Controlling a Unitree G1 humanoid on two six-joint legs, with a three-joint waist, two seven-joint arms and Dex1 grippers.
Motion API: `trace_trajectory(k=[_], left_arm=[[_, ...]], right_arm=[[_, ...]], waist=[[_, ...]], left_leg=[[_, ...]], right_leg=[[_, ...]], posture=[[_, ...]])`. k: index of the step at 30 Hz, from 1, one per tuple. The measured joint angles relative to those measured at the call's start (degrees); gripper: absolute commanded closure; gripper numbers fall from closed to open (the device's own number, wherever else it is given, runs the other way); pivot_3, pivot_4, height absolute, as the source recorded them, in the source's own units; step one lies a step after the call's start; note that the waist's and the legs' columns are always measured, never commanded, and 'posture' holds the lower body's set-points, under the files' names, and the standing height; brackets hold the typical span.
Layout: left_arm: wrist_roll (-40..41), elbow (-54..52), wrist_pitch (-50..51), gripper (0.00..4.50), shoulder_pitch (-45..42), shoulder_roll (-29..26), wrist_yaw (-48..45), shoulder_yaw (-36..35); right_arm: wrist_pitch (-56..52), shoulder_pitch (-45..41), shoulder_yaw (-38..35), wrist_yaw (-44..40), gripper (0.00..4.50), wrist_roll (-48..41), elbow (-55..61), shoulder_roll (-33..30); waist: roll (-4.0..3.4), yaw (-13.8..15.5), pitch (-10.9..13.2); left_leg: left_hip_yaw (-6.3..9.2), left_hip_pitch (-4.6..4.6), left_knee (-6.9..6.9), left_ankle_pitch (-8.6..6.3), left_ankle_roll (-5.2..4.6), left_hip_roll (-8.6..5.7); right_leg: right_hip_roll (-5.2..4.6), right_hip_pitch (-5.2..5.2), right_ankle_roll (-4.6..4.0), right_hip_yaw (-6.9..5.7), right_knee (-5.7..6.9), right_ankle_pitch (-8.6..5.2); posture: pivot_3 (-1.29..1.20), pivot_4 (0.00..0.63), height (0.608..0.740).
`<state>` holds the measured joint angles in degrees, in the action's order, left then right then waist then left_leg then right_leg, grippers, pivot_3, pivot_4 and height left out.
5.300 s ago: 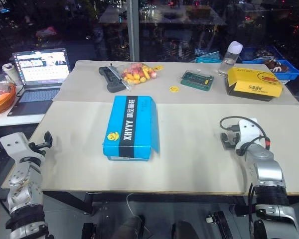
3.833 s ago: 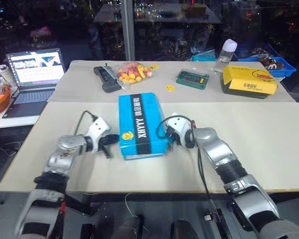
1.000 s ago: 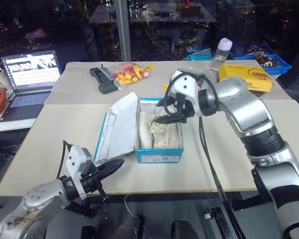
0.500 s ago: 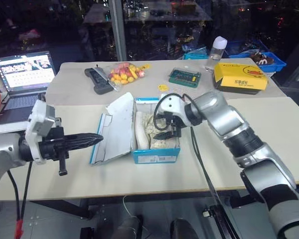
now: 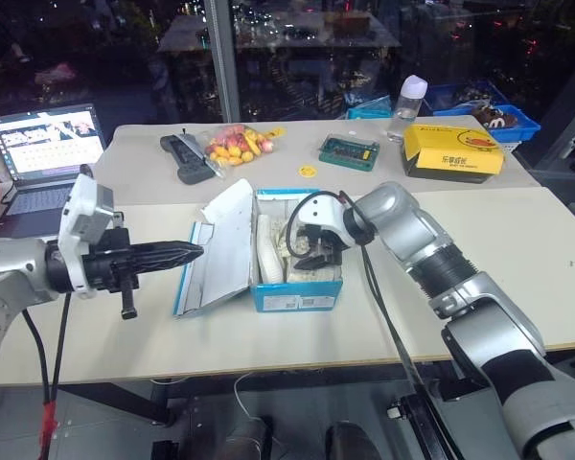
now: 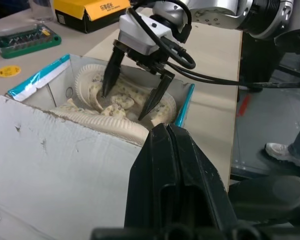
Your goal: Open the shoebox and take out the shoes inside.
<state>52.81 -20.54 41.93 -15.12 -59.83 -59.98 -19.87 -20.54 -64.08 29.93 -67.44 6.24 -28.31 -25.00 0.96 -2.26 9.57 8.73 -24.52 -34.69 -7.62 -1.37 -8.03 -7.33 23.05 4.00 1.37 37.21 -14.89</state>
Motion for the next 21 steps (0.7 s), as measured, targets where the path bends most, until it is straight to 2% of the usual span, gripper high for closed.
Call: trace_trajectory(k=[5,6,16,21], left_arm=[[-0.03,-0.02,0.49,4.5,-0.02,0.18,0.5,0.25],[-0.05,-0.02,0.49,4.5,-0.03,0.18,0.53,0.29],[-1.01,-0.02,0.49,4.5,-0.81,0.72,0.9,1.08],[-1.28,0.03,0.48,4.5,-0.96,1.45,0.99,1.36]], right_arm=[[-0.14,0.22,-0.06,0.0,3.45,0.84,0.76,0.0],[-0.18,0.27,-0.09,0.0,3.67,0.98,0.91,0.0],[-4.42,1.86,-2.98,1.35,3.67,1.15,4.3,0.82],[-13.74,1.36,-11.46,2.89,3.67,-4.37,11.18,0.42]], waist=[[0.0,-0.07,0.0],[0.0,-0.06,0.0],[0.0,-0.13,0.01],[0.0,-0.09,0.01]], left_leg=[[0.0,0.0,0.01,0.01,0.01,0.0],[0.0,0.0,0.02,0.01,0.01,0.0],[-0.02,-0.04,0.1,0.01,0.01,0.0],[-0.04,-0.12,0.16,0.01,0.01,0.0]], right_leg=[[0.02,0.03,-0.01,0.04,0.01,0.01],[0.02,0.03,-0.01,0.05,0.01,0.0],[0.03,0.12,-0.02,0.13,0.0,0.01],[0.02,0.22,-0.03,0.2,-0.03,0.01]], posture=[[0.0,0.15,0.74],[0.0,0.15,0.74],[0.0,0.15,0.74],[0.0,0.15,0.74]])
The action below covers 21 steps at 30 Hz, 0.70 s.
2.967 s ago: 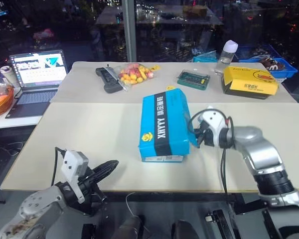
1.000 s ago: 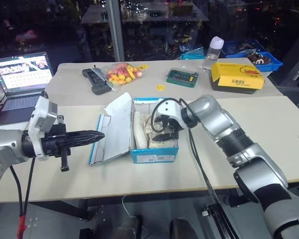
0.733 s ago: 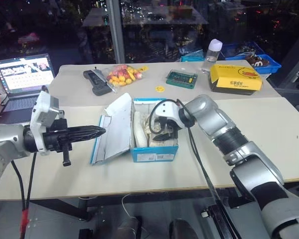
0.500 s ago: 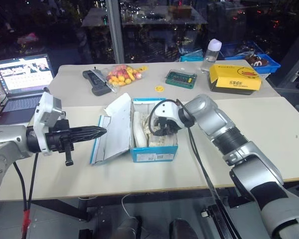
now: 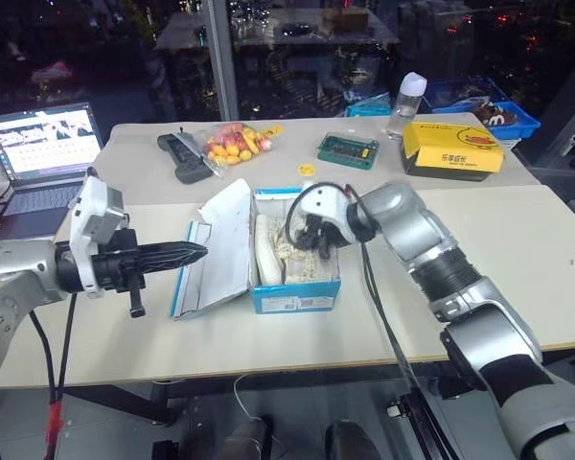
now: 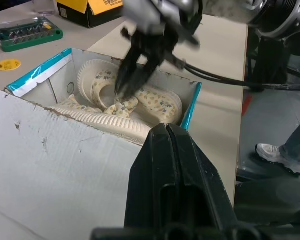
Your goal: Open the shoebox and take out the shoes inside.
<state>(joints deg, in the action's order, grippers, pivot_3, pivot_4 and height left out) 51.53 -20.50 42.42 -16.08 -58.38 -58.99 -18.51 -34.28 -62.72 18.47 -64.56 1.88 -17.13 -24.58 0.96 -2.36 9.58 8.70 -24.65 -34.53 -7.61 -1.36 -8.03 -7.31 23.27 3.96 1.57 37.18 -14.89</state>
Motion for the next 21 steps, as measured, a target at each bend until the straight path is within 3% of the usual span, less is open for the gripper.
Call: trace_trajectory(k=[5,8,17,21], left_arm=[[-0.57,0.0,0.0,4.5,0.0,0.31,-0.04,0.02],[-0.8,0.05,-0.02,4.5,0.0,0.39,-0.21,0.1],[-1.99,0.32,-0.13,4.5,0.0,1.04,-1.14,1.62],[-2.08,0.5,-0.13,4.5,0.01,1.15,-1.48,1.64]], right_arm=[[-7.39,-2.03,-5.87,1.19,3.67,-4.38,7.23,-2.27],[-8.92,-1.86,-5.74,0.95,3.67,-5.45,9.6,-4.05],[-8.23,0.95,4.38,-0.33,3.67,-3.67,12.24,-3.79],[-5.21,-0.62,7.75,-0.79,2.65,-2.38,9.62,-2.01]], waist=[[0.0,-0.01,0.0],[0.0,-0.08,0.0],[0.01,-0.33,0.0],[0.01,-0.26,0.0]], left_leg=[[-0.05,0.0,0.1,0.0,-0.01,0.0],[-0.11,0.0,0.13,0.0,-0.01,0.0],[-0.26,-0.03,0.18,0.02,-0.03,0.04],[-0.28,-0.02,0.18,0.01,-0.03,0.04]], right_leg=[[-0.01,0.03,-0.01,0.05,-0.03,-0.01],[-0.02,0.06,-0.01,0.12,-0.03,-0.01],[0.0,0.13,-0.01,0.33,0.03,-0.01],[0.0,0.21,-0.01,0.33,0.01,-0.01]], posture=[[0.0,0.15,0.74],[0.0,0.15,0.74],[0.0,0.15,0.74],[0.0,0.15,0.74]])
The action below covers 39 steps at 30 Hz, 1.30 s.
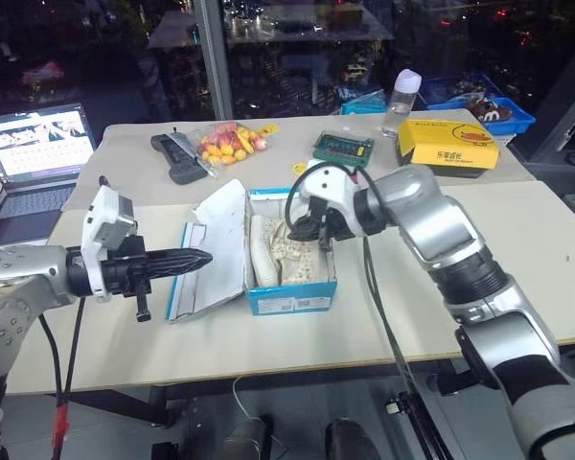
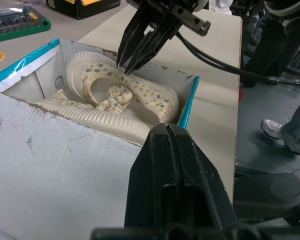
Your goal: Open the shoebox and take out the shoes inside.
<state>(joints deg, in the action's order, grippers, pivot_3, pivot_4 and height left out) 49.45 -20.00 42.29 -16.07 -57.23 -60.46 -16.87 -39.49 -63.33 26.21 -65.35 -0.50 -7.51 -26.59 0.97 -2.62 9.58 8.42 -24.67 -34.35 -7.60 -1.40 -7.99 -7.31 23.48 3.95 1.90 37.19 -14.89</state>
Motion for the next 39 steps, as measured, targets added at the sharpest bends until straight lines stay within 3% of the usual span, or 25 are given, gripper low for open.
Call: trace_trajectory(k=[5,8,18,22,28,32,33,39], left_arm=[[-0.41,0.14,-0.07,4.5,0.38,0.43,-0.41,-0.01],[-0.84,0.27,-0.17,4.5,0.55,0.73,-0.44,0.0],[-1.05,-0.22,-0.2,4.5,1.91,1.33,-0.26,-0.16],[-1.04,-0.47,-0.2,4.5,2.49,1.34,-0.14,-0.27],[-1.04,-0.51,-0.21,4.5,2.52,1.4,0.36,-0.31],[-1.05,-0.51,-0.3,4.5,2.53,1.45,0.47,-0.31],[-1.05,-0.51,-0.46,4.5,2.53,1.49,0.5,-0.31],[-1.14,-0.51,-0.97,4.5,2.52,1.71,0.83,-0.28]], right_arm=[[3.67,-0.28,3.96,-1.74,0.86,2.66,-4.87,0.36],[7.01,-1.01,6.09,-1.85,0.03,4.96,-9.59,1.76],[19.59,-3.25,9.47,0.49,0.03,12.93,-26.03,6.33],[20.25,-3.74,8.99,0.41,0.99,13.41,-28.09,7.66],[20.29,-3.78,8.3,0.49,3.11,14.1,-29.01,8.37],[20.28,-3.78,7.8,0.32,4.26,14.79,-28.99,8.76],[20.27,-3.78,7.56,0.26,4.45,14.92,-28.99,8.81],[19.7,-3.69,6.64,0.19,4.49,14.95,-28.8,8.96]], waist=[[0.0,0.19,0.0],[0.0,0.03,0.0],[0.08,0.25,-0.05],[0.09,0.19,-0.07],[0.09,0.14,-0.07],[0.09,0.12,-0.07],[0.09,0.13,-0.07],[0.09,0.1,-0.06]], left_leg=[[-0.01,0.0,0.0,0.0,0.0,0.0],[-0.01,0.01,0.0,0.0,0.0,0.0],[-0.02,0.45,0.0,-0.02,0.04,0.0],[-0.02,0.5,0.0,0.02,0.12,0.08],[-0.02,0.5,0.01,0.05,0.17,0.2],[-0.02,0.5,0.01,0.05,0.17,0.2],[-0.02,0.5,0.02,0.05,0.17,0.2],[-0.02,0.49,0.03,0.05,0.17,0.2]], right_leg=[[0.01,0.01,0.0,0.0,0.01,0.0],[0.02,0.01,-0.01,0.01,0.02,0.0],[0.08,-0.42,0.0,0.02,0.01,0.02],[0.21,-0.42,0.01,0.06,0.02,0.12],[0.34,-0.35,-0.05,0.13,0.03,0.16],[0.35,-0.35,-0.06,0.14,0.03,0.16],[0.35,-0.35,-0.06,0.14,0.03,0.16],[0.35,-0.32,-0.07,0.14,0.03,0.16]], posture=[[0.0,0.15,0.74],[0.0,0.15,0.74],[0.0,0.15,0.74],[0.0,0.15,0.74],[0.0,0.15,0.74],[0.0,0.15,0.74],[0.0,0.15,0.74],[0.0,0.15,0.74]])
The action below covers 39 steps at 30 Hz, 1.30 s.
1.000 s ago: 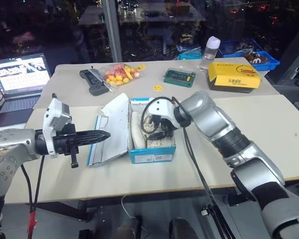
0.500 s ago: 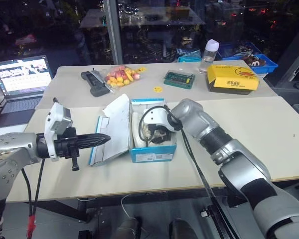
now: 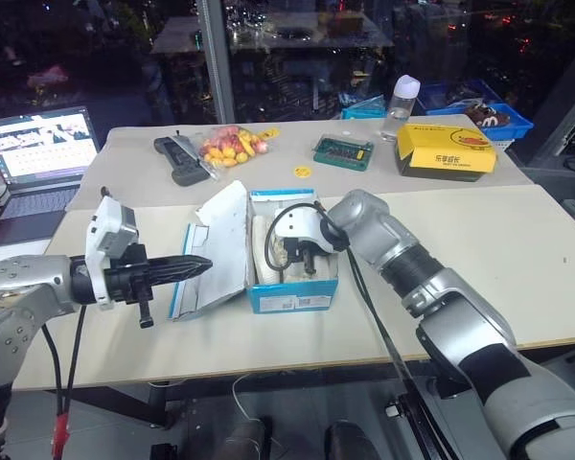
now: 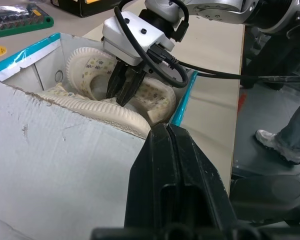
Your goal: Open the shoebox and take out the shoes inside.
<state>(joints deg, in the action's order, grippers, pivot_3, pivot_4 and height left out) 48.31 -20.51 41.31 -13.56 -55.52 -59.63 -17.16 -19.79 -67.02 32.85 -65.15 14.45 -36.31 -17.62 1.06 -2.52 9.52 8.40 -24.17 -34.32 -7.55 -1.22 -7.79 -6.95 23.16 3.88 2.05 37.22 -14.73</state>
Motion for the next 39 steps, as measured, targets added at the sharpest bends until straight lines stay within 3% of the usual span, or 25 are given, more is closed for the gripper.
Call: trace_trajectory(k=[4,14,19,23,27,31,35,39], left_arm=[[-0.25,0.0,-0.13,4.5,-0.03,0.07,0.1,0.16],[-0.83,-0.09,-0.1,4.5,-0.58,0.82,0.73,0.36],[-0.86,-0.56,-0.07,4.5,-1.41,0.85,0.86,0.54],[-0.88,-0.9,0.02,4.5,-1.89,1.06,1.14,1.06],[-0.9,-1.02,0.12,4.5,-2.24,1.23,1.39,1.68],[-0.91,-1.03,0.15,4.5,-2.56,1.51,1.52,2.52],[-0.9,-1.06,0.26,4.5,-3.13,1.82,1.74,2.86],[-0.85,-1.09,0.48,4.5,-3.3,1.92,1.87,2.88]], right_arm=[[-5.19,0.18,-3.18,-0.43,4.49,-1.95,2.87,-0.13],[-23.3,0.21,-16.3,-1.6,4.49,-13.02,22.67,-4.97],[-27.76,0.35,-20.0,1.52,4.49,-16.61,24.9,-5.2],[-32.75,-0.19,-26.96,4.87,4.49,-21.55,25.1,-5.77],[-34.42,-2.79,-31.38,6.92,4.49,-24.32,24.75,-10.51],[-33.74,-4.01,-31.92,8.04,4.49,-24.5,21.99,-16.48],[-25.97,-1.17,-25.48,8.97,4.49,-17.69,17.61,-24.17],[-19.41,4.15,-19.82,10.13,4.49,-12.19,11.29,-25.55]], waist=[[-0.01,0.04,0.02],[-0.01,-0.02,0.03],[-0.01,-0.05,0.03],[0.0,0.09,0.03],[0.0,0.31,0.03],[0.01,0.27,0.04],[0.01,0.21,0.03],[0.02,-0.25,0.03]], left_leg=[[0.0,-0.08,0.01,0.0,0.0,0.0],[-0.05,-0.23,0.14,-0.01,-0.01,0.01],[-0.11,-0.23,0.15,-0.01,-0.01,0.07],[-0.13,-0.29,0.15,-0.01,-0.01,0.05],[-0.16,-0.52,0.15,0.0,-0.03,0.05],[-0.33,-0.57,0.15,-0.02,-0.06,0.06],[-0.56,-0.62,0.15,-0.03,-0.09,0.09],[-0.82,-0.79,0.14,0.21,-0.48,0.17]], right_leg=[[0.0,0.09,-0.01,0.01,0.0,0.0],[-0.02,0.29,-0.04,0.09,-0.07,0.0],[-0.01,0.29,-0.04,0.11,-0.06,0.0],[-0.03,0.29,-0.05,0.14,-0.08,0.0],[-0.04,0.6,-0.06,0.15,-0.06,0.01],[-0.05,0.69,-0.06,0.27,-0.06,0.01],[-0.07,0.81,-0.07,0.35,-0.03,0.01],[-0.08,0.89,-0.12,0.5,0.12,0.05]], posture=[[0.0,0.15,0.74],[0.0,0.15,0.74],[0.0,0.15,0.74],[0.0,0.15,0.74],[0.0,0.15,0.74],[0.0,0.15,0.74],[0.0,0.15,0.74],[0.0,0.15,0.74]])
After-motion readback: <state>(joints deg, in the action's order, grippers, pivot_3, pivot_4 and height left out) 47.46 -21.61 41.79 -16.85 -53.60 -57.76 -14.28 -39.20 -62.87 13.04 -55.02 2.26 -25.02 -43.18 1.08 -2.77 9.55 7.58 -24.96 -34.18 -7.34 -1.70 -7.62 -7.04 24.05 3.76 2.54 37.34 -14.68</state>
